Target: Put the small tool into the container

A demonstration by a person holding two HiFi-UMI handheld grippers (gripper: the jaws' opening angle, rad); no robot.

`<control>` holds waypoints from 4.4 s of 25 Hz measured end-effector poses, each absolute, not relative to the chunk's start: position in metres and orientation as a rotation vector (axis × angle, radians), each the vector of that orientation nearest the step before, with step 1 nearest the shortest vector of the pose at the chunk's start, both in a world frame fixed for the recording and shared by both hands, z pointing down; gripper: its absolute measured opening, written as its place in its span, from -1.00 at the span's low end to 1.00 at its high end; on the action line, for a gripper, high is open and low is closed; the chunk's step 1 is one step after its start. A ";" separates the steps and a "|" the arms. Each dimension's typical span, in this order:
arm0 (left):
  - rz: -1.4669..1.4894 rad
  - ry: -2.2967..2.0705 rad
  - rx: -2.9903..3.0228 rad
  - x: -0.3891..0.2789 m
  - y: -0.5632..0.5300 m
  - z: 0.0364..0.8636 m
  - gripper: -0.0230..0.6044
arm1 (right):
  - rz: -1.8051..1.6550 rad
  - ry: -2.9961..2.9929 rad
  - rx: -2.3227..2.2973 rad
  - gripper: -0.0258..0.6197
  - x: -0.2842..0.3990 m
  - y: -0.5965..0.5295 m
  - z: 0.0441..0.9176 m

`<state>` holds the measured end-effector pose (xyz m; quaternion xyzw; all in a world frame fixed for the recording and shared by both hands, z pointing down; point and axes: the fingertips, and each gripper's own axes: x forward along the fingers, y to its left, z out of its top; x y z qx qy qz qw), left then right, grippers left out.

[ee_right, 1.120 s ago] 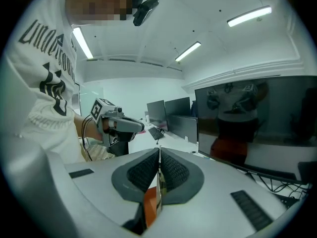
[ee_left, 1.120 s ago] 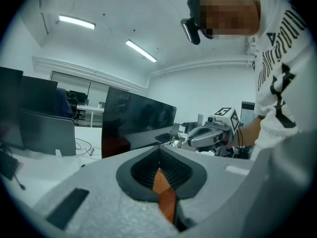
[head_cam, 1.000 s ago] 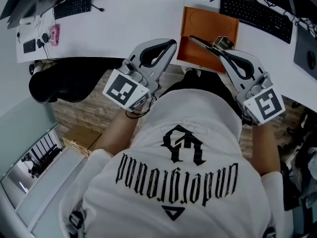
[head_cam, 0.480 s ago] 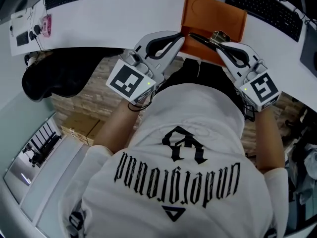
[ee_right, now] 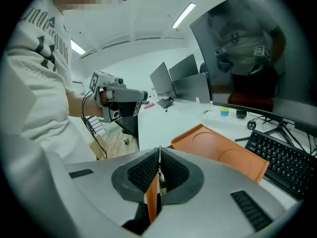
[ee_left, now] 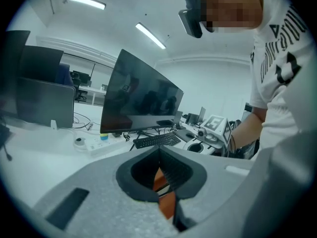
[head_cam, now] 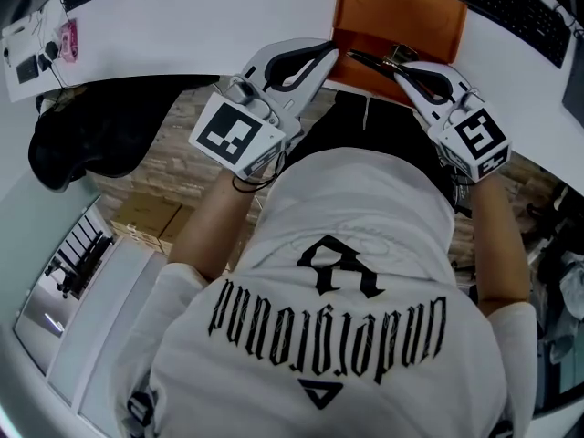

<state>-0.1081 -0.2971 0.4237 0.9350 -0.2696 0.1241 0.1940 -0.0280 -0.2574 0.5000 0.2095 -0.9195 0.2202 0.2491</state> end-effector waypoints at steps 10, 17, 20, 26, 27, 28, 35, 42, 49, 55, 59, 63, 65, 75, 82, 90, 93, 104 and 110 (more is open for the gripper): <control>0.360 -0.715 2.560 -0.108 -0.284 0.454 -0.88 | 0.683 -2.435 0.512 -0.85 -0.030 -0.248 0.543; 0.355 -0.693 2.521 -0.102 -0.276 0.469 -0.88 | 0.711 -2.394 0.490 -0.85 -0.032 -0.245 0.566; 0.353 -0.687 2.507 -0.100 -0.270 0.475 -0.88 | 0.717 -2.378 0.484 -0.85 -0.032 -0.244 0.575; 0.361 -0.680 2.490 -0.100 -0.265 0.481 -0.88 | 0.738 -2.348 0.458 -0.85 -0.033 -0.239 0.589; 0.361 -0.683 2.489 -0.100 -0.265 0.481 -0.88 | 0.747 -2.344 0.458 -0.85 -0.032 -0.238 0.590; 0.362 -0.688 2.487 -0.101 -0.266 0.481 -0.88 | 0.755 -2.339 0.457 -0.85 -0.032 -0.237 0.593; 0.361 -0.702 2.481 -0.103 -0.266 0.483 -0.88 | 0.776 -2.306 0.485 -0.84 -0.029 -0.236 0.603; 0.362 -0.695 2.474 -0.102 -0.263 0.482 -0.88 | 0.749 -2.297 0.515 -0.68 -0.030 -0.244 0.602; 0.357 -0.694 2.483 -0.101 -0.259 0.480 -0.88 | 0.717 -2.296 0.559 -0.48 -0.023 -0.247 0.598; 0.337 -0.692 2.485 -0.106 -0.257 0.479 -0.88 | 0.706 -2.299 0.578 -0.47 -0.025 -0.250 0.594; 0.327 -0.697 2.498 -0.105 -0.258 0.473 -0.88 | 0.691 -2.304 0.586 -0.48 -0.026 -0.250 0.586; 0.315 -0.705 2.520 -0.107 -0.258 0.467 -0.88 | 0.646 -2.320 0.608 -0.48 -0.026 -0.255 0.574; 0.310 -0.711 2.528 -0.109 -0.259 0.462 -0.88 | 0.618 -2.337 0.628 -0.48 -0.029 -0.261 0.562; 0.240 -0.798 2.621 -0.124 -0.282 0.402 -0.88 | 0.442 -2.454 0.755 -0.55 -0.041 -0.290 0.465; 0.165 -0.851 2.730 -0.139 -0.295 0.336 -0.88 | 0.251 -2.573 0.865 -0.72 -0.047 -0.305 0.367; 0.090 -0.881 2.822 -0.153 -0.303 0.278 -0.88 | 0.047 -2.676 0.966 -0.85 -0.049 -0.303 0.276; 0.037 -0.881 2.864 -0.156 -0.301 0.253 -0.88 | -0.018 -2.699 0.972 -0.87 -0.047 -0.296 0.253; -0.012 -0.833 2.922 -0.151 -0.284 0.233 -0.88 | -0.002 -2.681 1.035 -0.87 -0.031 -0.273 0.242; 0.025 -0.863 2.925 -0.137 -0.262 0.234 -0.88 | -0.018 -2.722 1.021 -0.87 -0.012 -0.255 0.234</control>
